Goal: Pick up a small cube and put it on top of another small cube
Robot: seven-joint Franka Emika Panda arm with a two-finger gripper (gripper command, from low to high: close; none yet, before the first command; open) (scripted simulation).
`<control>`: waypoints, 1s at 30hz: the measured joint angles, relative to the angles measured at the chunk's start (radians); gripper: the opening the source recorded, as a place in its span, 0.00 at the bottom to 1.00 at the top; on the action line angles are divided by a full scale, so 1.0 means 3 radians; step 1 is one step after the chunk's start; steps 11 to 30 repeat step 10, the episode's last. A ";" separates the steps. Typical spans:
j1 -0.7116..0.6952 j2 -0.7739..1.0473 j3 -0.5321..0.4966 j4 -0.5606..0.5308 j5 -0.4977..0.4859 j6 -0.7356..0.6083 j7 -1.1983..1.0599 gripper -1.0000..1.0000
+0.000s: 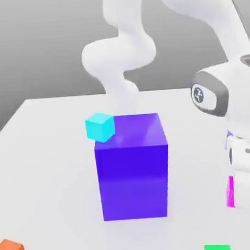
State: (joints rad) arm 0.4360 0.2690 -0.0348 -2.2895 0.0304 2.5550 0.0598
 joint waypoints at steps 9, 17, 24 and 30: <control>-0.0180 0.0591 -0.0113 0.0380 0.0105 0.0212 0.0005 1.00; -0.0180 0.0591 -0.0113 0.0380 0.0105 0.0212 0.0005 1.00; -0.0180 0.0591 -0.0113 0.0380 0.0105 0.0212 0.0005 1.00; -0.0180 0.0591 -0.0113 0.0380 0.0105 0.0212 0.0005 1.00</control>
